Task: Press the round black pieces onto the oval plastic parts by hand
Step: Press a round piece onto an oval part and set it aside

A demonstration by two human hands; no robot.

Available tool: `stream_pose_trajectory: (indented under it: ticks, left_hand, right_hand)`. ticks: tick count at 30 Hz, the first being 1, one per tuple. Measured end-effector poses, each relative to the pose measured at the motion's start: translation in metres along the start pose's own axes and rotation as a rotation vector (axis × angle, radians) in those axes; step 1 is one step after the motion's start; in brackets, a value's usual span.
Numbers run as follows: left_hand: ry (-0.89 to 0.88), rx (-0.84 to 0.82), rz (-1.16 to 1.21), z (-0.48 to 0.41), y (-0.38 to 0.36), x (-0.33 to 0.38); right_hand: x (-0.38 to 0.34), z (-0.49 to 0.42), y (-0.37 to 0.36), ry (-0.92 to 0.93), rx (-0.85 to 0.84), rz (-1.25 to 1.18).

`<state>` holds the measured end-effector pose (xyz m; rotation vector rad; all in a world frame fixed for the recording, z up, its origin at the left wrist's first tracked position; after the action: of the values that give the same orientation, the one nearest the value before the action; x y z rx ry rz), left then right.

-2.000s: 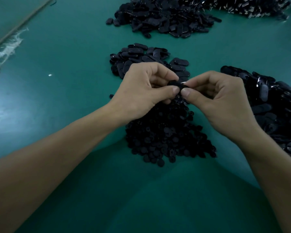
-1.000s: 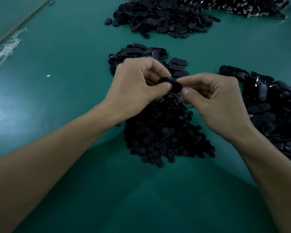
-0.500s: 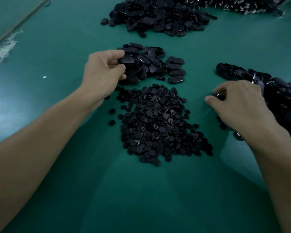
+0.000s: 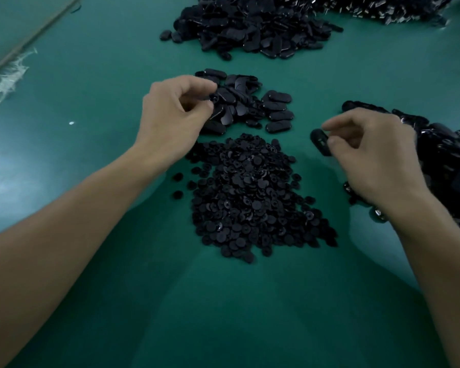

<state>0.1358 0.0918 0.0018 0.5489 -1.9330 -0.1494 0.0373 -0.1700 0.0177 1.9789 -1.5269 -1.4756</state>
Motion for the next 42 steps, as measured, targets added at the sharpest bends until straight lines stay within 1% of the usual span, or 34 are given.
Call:
stream_pose_trajectory:
  ticks: [3, 7, 9, 12, 14, 17, 19, 21, 23, 25, 26, 29, 34, 39, 42]
  left_hand:
    - [-0.024, -0.061, 0.081, 0.008, -0.007, 0.019]
    - [-0.027, -0.270, 0.175, 0.029, -0.027, 0.043]
    - [0.002, -0.366, 0.210, 0.040, -0.036, 0.049]
    - [0.038, -0.452, 0.243, 0.052, -0.044, 0.052]
    - [0.080, -0.476, 0.282, 0.055, -0.047, 0.052]
    - [0.190, -0.477, 0.357, 0.056, -0.048, 0.045]
    - [0.247, -0.472, 0.396, 0.056, -0.049, 0.040]
    - [0.267, -0.458, 0.417, 0.055, -0.048, 0.038]
    - [0.267, -0.428, 0.420, 0.053, -0.046, 0.036]
    - [0.261, -0.396, 0.412, 0.050, -0.043, 0.033]
    - [0.258, -0.384, 0.406, 0.049, -0.042, 0.032]
    - [0.253, -0.358, 0.395, 0.047, -0.041, 0.030]
    - [0.240, -0.328, 0.369, 0.045, -0.038, 0.028]
    - [0.247, -0.309, 0.370, 0.045, -0.037, 0.028]
    - [0.256, -0.308, 0.376, 0.046, -0.037, 0.028]
  right_hand:
    - [-0.013, 0.003, -0.008, -0.026, -0.067, -0.310]
    - [-0.032, 0.011, -0.021, -0.046, -0.178, -0.618]
    - [-0.037, 0.013, -0.024, -0.055, -0.200, -0.700]
    - [-0.041, 0.016, -0.024, -0.040, -0.207, -0.756]
    - [-0.043, 0.017, -0.023, -0.029, -0.199, -0.780]
    - [-0.044, 0.015, -0.018, -0.022, -0.140, -0.805]
    - [-0.042, 0.013, -0.014, -0.015, -0.084, -0.795]
    - [-0.034, 0.011, -0.011, -0.035, -0.024, -0.735]
    - [-0.024, 0.008, -0.010, -0.018, 0.021, -0.542]
    - [-0.020, 0.008, -0.015, 0.059, -0.012, -0.294]
    - [-0.019, 0.009, -0.019, 0.088, -0.047, -0.211]
    - [-0.018, 0.013, -0.028, 0.122, -0.130, -0.094]
    - [-0.024, 0.019, -0.042, 0.149, -0.215, -0.017]
    - [-0.026, 0.020, -0.042, 0.119, -0.215, -0.051]
    - [-0.028, 0.021, -0.041, 0.148, -0.208, -0.034]
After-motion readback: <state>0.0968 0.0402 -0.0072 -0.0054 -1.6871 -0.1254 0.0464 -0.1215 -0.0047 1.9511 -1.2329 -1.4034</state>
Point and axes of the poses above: each hand's wrist, its own z-axis away from the middle knuckle, its own y-axis out of the back of the hand, x = y × z, the point moved 10 cm from there along -z, towards the middle knuckle, and after that the axes turned 15 degrees about x, right-handed, at the moved point
